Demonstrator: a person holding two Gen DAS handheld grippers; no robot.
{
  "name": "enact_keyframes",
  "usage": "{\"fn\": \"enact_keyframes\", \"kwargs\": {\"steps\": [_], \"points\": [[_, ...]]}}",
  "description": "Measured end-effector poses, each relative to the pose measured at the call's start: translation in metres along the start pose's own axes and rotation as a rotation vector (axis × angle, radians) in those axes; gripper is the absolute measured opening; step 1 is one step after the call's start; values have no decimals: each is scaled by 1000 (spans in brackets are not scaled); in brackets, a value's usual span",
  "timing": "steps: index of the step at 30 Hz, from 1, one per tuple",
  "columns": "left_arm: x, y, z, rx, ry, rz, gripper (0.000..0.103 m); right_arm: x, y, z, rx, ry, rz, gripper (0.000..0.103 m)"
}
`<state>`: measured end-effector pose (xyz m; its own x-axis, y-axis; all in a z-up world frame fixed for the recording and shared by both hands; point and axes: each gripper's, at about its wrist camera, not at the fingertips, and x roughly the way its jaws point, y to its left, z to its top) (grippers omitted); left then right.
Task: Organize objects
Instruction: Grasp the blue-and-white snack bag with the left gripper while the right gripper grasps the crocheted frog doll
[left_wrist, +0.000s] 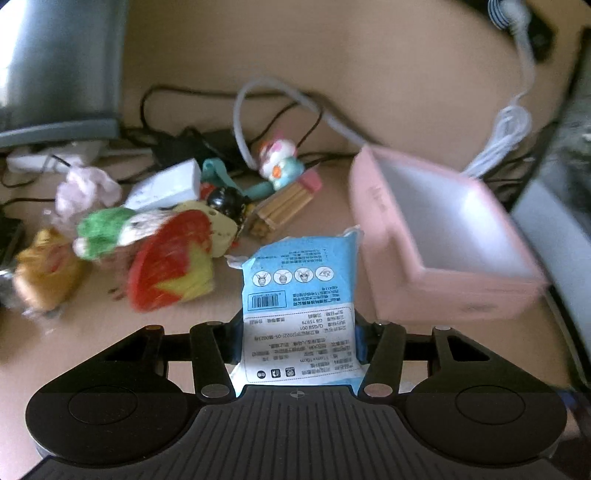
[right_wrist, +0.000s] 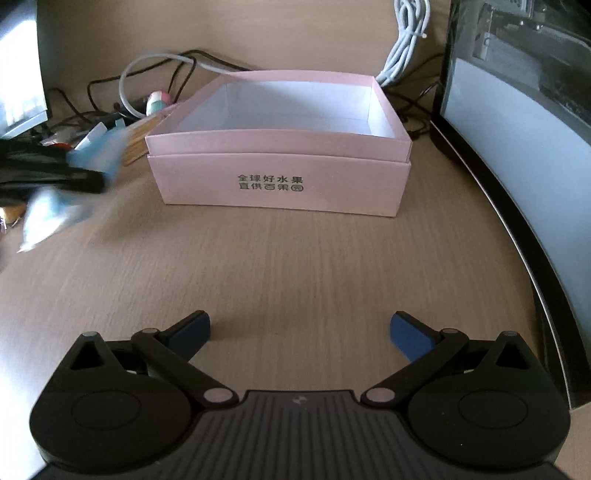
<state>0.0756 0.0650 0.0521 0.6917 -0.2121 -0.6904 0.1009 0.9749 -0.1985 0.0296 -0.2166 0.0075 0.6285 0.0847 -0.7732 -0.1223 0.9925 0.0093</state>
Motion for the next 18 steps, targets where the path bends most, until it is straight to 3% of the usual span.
{"fn": "enact_keyframes", "kwargs": {"steps": [5,6,9,12,17,18], "points": [[-80,46,-30,-3,-47,-3,56,0,20,11,-58,61,63,103],[-91,62,-36,-26,-44,14,56,-6,32,15,-83,32,89,103],[-113,116,-44,-132,-26,89,56,-25,86,38,-228,-87,162,103],[-131,159,-47,-235,-57,141,56,-29,149,70,-342,-173,235,103],[-144,201,-44,-319,-72,167,56,12,235,122,-384,-159,271,102],[-147,206,-44,-323,-73,166,56,27,248,130,-377,-140,262,95]]}}
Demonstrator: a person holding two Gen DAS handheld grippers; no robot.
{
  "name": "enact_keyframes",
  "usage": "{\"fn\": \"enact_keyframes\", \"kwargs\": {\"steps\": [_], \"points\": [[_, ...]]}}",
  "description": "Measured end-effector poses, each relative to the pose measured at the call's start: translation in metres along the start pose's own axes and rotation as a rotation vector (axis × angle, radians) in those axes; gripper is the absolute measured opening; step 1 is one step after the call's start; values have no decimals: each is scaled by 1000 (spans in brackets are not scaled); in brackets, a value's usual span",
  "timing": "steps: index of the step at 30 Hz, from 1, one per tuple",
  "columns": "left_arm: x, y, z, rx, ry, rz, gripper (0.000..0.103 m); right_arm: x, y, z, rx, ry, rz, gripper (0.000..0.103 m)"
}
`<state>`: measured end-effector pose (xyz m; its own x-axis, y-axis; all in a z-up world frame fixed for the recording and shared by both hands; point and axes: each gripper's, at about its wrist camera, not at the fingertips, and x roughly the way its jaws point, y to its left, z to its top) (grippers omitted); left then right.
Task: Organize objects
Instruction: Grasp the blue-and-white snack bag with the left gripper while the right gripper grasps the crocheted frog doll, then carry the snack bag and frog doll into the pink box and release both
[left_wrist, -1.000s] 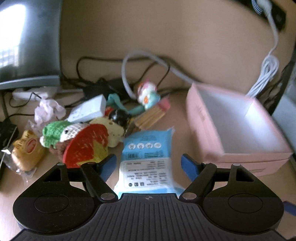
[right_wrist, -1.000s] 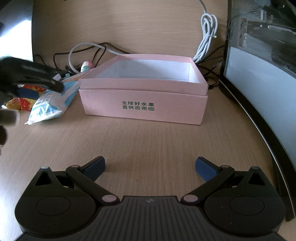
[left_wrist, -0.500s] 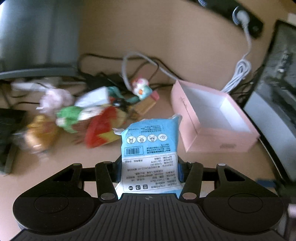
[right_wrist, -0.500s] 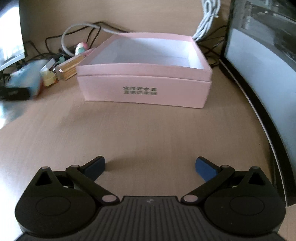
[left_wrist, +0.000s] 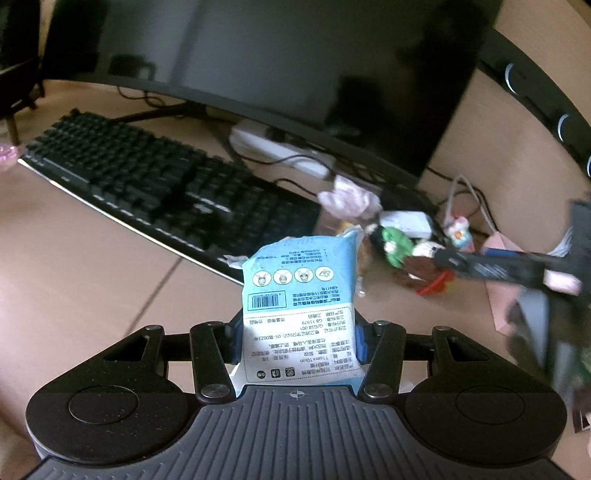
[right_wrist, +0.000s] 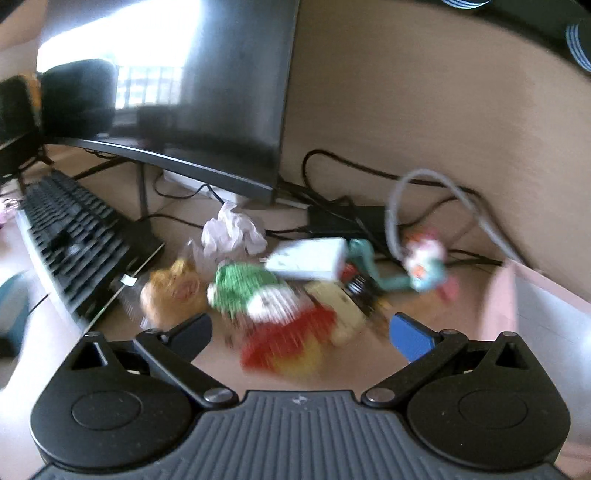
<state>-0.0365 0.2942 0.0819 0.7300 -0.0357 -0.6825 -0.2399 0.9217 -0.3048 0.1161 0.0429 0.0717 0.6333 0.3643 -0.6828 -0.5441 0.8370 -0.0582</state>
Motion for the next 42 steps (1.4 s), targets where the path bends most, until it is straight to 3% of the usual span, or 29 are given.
{"fn": "enact_keyframes", "kwargs": {"steps": [3,5,10,16,22,26,30,34,37,42], "points": [[0,7,1,-7,-1,-12,56,28,8,9,21,61,8,78],[0,10,0,-22,10,-37,56,32,14,5,-3,76,-43,71],[16,-3,-3,5,65,-115,56,-5,-1,-22,25,124,-80,69],[25,-36,-11,85,81,-211,56,-74,-10,-88,11,213,-220,69],[40,-70,-21,112,107,-249,56,-110,-22,-115,43,225,-133,70],[41,-88,-20,69,114,-236,56,-128,-32,-115,47,154,-114,88],[33,-97,-21,97,99,-205,56,-111,-46,-108,90,148,10,88],[16,-92,-17,109,88,-183,56,-80,-51,-99,110,212,86,88],[-5,-79,-14,133,33,-164,56,-98,-68,-94,110,172,116,88],[-12,-52,-22,87,56,-132,56,-111,-91,-90,151,220,132,90]]}}
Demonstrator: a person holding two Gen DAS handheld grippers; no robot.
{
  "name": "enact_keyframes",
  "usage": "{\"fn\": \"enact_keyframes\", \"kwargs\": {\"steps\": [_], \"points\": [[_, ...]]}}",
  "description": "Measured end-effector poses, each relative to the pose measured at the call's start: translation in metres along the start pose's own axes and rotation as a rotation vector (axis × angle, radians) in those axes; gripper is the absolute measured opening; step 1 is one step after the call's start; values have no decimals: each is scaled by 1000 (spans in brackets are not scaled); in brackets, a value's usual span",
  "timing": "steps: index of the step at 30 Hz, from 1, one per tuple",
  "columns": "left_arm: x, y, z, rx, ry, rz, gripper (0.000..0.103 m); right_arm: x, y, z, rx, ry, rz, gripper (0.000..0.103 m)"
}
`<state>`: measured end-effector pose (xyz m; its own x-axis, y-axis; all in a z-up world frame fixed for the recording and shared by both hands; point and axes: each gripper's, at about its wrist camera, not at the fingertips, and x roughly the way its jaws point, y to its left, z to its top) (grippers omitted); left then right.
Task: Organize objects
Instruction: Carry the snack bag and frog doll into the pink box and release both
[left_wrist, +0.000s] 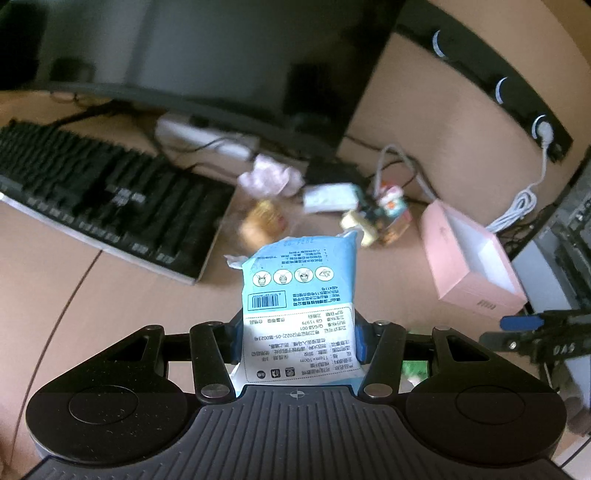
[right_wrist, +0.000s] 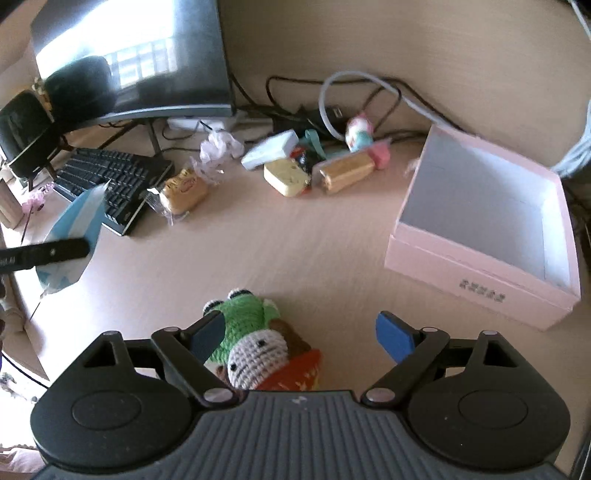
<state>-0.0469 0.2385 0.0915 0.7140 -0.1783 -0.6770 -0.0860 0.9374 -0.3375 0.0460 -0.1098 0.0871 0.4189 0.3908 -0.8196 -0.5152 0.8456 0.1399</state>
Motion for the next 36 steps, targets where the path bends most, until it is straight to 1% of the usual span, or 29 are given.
{"fn": "enact_keyframes", "kwargs": {"steps": [2,4,6,8,10,11,12,14,16,18,19,21,23,25,27,29,30,32,34,36], "points": [[6,2,-4,4,24,4,56,11,6,2,13,41,25,90],[13,-1,-6,21,47,18,56,27,18,2,-16,72,38,90],[16,-7,-6,45,64,24,56,46,32,4,-71,119,18,90],[16,-12,-7,65,66,13,56,62,43,4,-145,165,-20,90],[16,-18,-5,82,64,13,56,67,47,4,-192,203,-8,83],[16,-22,-5,90,61,15,56,66,49,3,-214,214,-5,72],[18,-26,-3,97,58,11,56,62,51,0,-248,221,4,56],[22,-34,0,105,57,-5,56,51,54,-5,-282,217,19,55],[31,-47,4,121,60,-30,56,40,48,-12,-254,208,37,54],[41,-63,10,133,64,-61,56,23,36,-19,-188,185,44,54],[48,-75,16,141,68,-90,56,13,28,-21,-152,166,45,54],[59,-100,30,170,72,-134,56,-8,8,-23,-73,113,39,54],[74,-136,46,219,66,-184,56,-34,-11,-28,-19,42,9,54],[94,-180,64,269,60,-243,56,-60,-27,-35,3,-40,-51,54],[122,-225,79,285,74,-286,56,-81,-44,-44,53,-104,-85,54],[154,-271,87,276,86,-310,56,-96,-62,-54,122,-141,-88,54],[168,-290,91,271,95,-312,56,-101,-69,-59,150,-158,-93,54],[203,-324,91,262,125,-267,56,-108,-81,-67,183,-187,-110,54],[237,-346,83,269,178,-186,56,-115,-93,-77,209,-212,-123,54],[260,-358,70,305,241,-100,56,-118,-106,-86,249,-225,-139,54]]}}
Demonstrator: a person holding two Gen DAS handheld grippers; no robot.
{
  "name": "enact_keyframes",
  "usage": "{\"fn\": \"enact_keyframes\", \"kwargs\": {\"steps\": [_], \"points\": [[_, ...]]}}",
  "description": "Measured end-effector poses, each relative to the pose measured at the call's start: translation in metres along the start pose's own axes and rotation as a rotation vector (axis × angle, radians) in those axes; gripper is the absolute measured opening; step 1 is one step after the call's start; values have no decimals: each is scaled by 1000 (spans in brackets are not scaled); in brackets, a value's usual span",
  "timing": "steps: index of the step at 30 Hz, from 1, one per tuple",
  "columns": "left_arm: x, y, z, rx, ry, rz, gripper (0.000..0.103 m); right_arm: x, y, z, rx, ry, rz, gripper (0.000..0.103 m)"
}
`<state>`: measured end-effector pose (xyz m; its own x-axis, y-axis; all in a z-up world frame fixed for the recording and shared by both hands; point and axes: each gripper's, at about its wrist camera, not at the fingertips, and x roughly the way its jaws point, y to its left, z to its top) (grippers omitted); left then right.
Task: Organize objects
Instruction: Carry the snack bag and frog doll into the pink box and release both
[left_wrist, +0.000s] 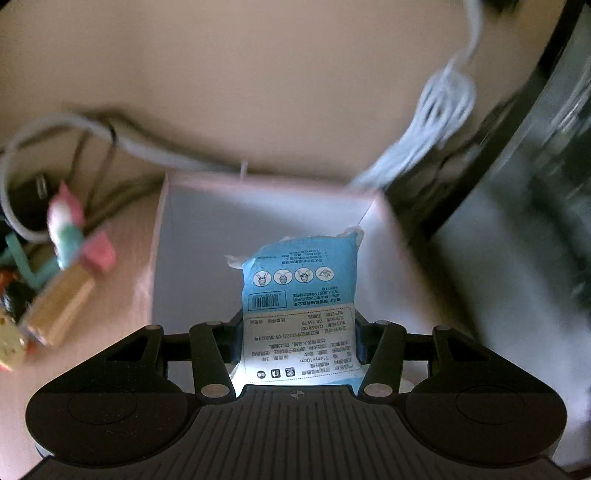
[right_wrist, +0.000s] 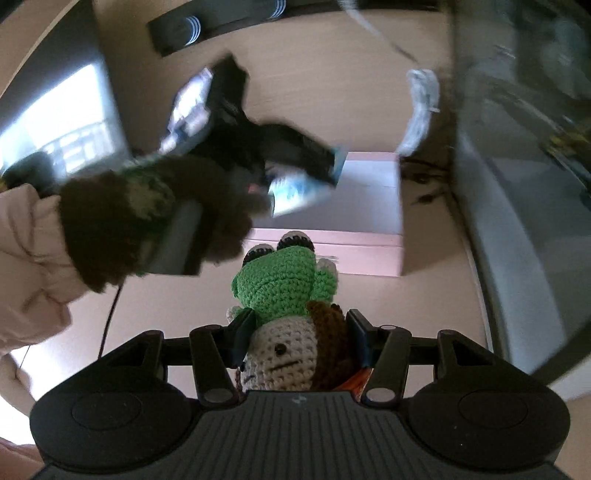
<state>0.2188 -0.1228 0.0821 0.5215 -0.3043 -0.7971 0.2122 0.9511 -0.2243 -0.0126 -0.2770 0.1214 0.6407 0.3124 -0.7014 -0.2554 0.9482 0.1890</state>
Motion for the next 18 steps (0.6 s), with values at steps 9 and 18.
{"fn": "enact_keyframes", "kwargs": {"steps": [9,18], "points": [[-9,-6,-12,65,33,200,58,3,-39,6,50,-25,-42,54],[-112,46,-11,-76,-204,62,56,47,-42,79,109,-128,-37,54]]}}
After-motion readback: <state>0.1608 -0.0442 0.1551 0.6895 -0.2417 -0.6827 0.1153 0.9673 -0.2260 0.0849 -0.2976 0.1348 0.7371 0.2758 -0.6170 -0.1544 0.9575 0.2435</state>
